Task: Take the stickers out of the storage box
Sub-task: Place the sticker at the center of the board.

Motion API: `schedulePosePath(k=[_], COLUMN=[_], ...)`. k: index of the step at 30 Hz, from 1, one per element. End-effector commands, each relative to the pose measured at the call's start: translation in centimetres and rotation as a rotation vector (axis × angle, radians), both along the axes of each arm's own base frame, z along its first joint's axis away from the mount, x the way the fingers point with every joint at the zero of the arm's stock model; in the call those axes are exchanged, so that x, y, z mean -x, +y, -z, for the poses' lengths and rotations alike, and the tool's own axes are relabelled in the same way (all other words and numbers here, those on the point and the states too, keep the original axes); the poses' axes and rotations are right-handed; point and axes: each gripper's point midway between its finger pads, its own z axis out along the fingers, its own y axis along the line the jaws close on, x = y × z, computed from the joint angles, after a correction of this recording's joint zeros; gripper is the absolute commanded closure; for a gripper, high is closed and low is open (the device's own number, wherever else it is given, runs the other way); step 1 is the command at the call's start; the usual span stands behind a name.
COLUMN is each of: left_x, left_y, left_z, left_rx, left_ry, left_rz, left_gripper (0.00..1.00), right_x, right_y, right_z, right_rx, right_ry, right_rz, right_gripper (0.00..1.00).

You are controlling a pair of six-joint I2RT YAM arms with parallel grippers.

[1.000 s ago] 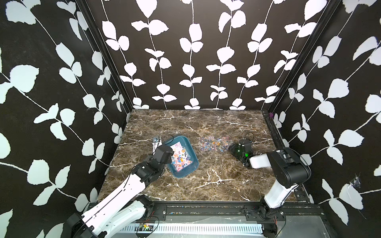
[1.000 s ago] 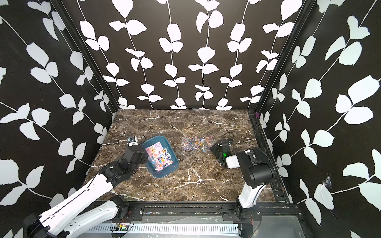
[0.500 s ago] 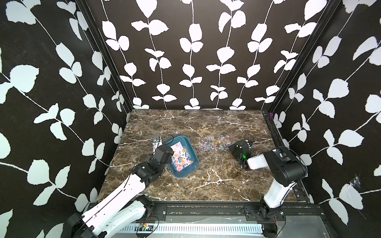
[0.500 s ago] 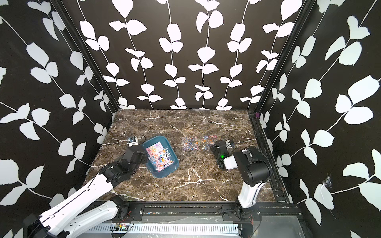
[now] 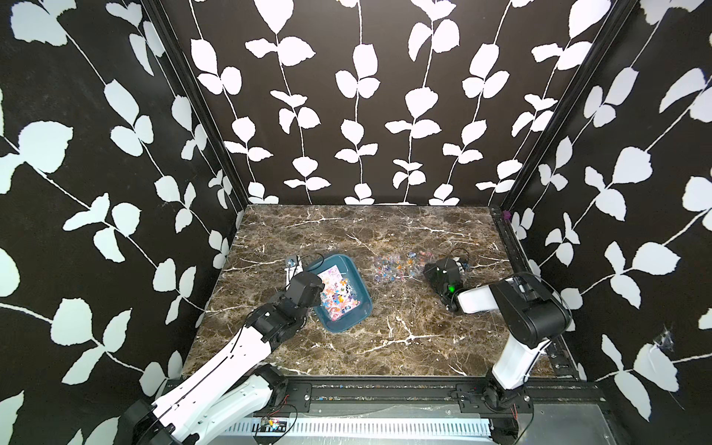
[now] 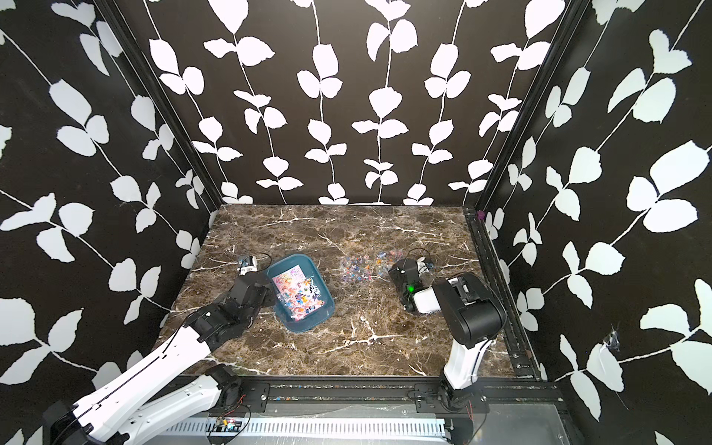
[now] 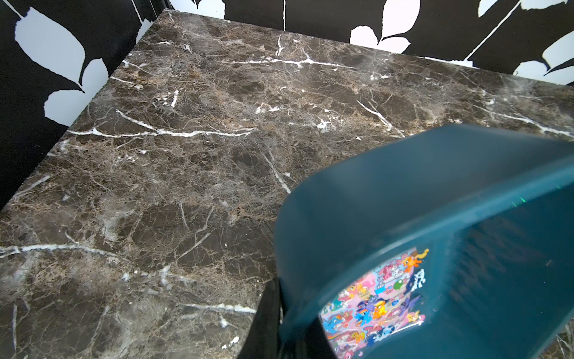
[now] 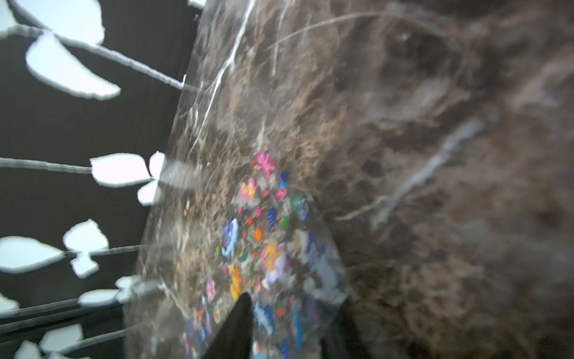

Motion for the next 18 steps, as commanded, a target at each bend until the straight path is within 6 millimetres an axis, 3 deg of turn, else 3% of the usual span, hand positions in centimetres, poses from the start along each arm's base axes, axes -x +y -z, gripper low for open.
schedulePosePath(k=[1,7,11,14,18], left_x=[0.3,0.2,0.2,0.1,0.0], left_y=[0.2,0.1,0.1,-0.1,-0.2], left_z=[0.4,0.3,0.3,0.2,0.0], left_rx=[-0.015,-0.013,-0.011,-0.008,-0.004], left_ry=[0.011,0.008,0.008,0.009,0.008], left_rz=[0.01,0.011,0.012,0.015,0.018], left_gripper=[1.0,1.0,1.0,1.0,1.0], right_x=[2.3,3.7,4.6,5.5,6.7], right_y=[-1.3,-2.2,-1.9,-2.2,-2.9], right_z=[3.0,2.7,2.4,2.5,0.9], right_rx=[0.079,0.096,0.098,0.15,0.198], right_ry=[0.133,0.15,0.167,0.268,0.31], right_rz=[0.006,0.034,0.019,0.018,0.033], right_gripper=[0.5,0.43,0.35,0.31,0.26])
